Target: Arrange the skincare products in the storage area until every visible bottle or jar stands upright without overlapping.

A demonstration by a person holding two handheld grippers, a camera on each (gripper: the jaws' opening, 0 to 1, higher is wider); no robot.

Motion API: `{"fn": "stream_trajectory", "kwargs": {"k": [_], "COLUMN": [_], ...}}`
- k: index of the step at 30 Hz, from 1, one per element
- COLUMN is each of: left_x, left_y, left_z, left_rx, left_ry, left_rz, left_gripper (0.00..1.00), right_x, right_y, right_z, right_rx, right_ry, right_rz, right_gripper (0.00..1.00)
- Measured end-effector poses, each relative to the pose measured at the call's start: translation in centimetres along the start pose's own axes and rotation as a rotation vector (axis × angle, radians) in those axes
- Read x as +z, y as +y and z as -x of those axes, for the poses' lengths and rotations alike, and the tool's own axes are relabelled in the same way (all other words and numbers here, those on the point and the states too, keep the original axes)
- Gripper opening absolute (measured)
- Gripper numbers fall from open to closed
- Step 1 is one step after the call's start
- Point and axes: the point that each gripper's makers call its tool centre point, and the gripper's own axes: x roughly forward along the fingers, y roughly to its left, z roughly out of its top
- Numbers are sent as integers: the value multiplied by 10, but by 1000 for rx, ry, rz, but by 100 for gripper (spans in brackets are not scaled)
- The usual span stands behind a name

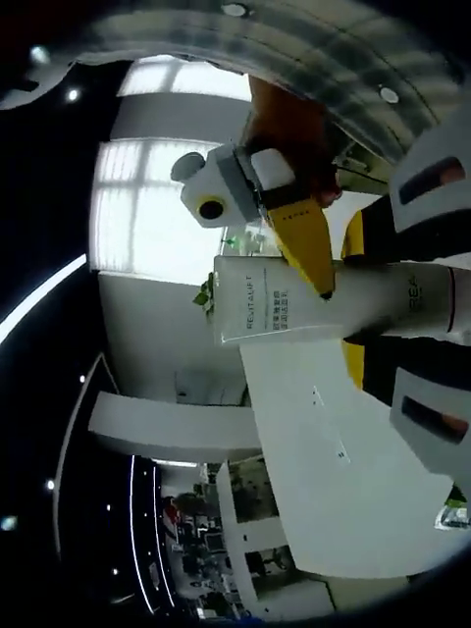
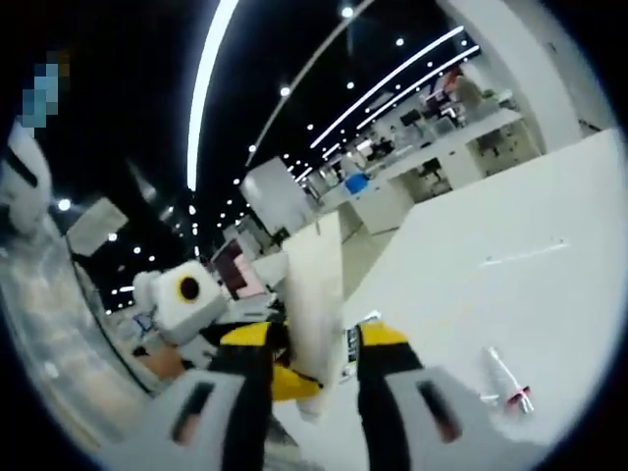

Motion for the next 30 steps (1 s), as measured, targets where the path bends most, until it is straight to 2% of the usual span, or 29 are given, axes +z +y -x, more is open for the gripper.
{"fn": "stream_trajectory", "kwargs": {"k": [2, 6, 9, 10, 11, 12, 13, 14, 15, 17, 22, 26, 27, 28, 30], "left_x": [1, -2, -3, -2, -3, 0, -3, -4, -3, -6, -16, -29, -34, -38, -42], "left_y": [-3, -3, -6, -4, -3, -7, -8, -11, -14, -17, -20, -22, -24, -26, -29], "left_z": [-2, -2, -3, -3, -2, -2, 0, 2, 3, 4, 5, 5, 7, 9, 11], "left_rx": [-4, -4, -10, 0, 8, -23, -32, -36, -32, -32, -46, -79, -99, -117, -145], "left_ry": [3, 22, 28, 24, 23, 9, 17, 11, 6, 12, 40, 84, 122, 153, 170], "left_rz": [-9, -21, -47, -100, -108, -74, -67, -64, -76, -84, -89, -92, -95, -109, -153], "left_gripper": [26, 27, 28, 29, 29, 29, 29, 29, 29, 29, 29, 29, 28, 29, 29], "right_x": [-5, -7, -8, -8, -10, -12, -11, -12, -13, -17, -29, -45, -47, -52, -60], "right_y": [-1, -2, -2, -3, -7, -9, -5, -1, -1, -1, -2, -5, -5, -4, -3], "right_z": [1, 3, 4, 6, 8, 10, 13, 13, 14, 16, 15, 16, 16, 16, 15], "right_rx": [-11, -26, -49, -64, -88, -96, -77, -69, -65, -68, -63, -60, -60, -59, -47], "right_ry": [27, 36, 47, 49, 63, 80, 90, 93, 103, 140, 186, 266, 275, 301, 332], "right_rz": [15, -4, 14, 53, 88, 103, 164, 130, 182, 231, 290, 373, 386, 416, 429], "right_gripper": [22, 20, 17, 15, 12, 12, 12, 11, 11, 11, 10, 10, 10, 10, 10]}}
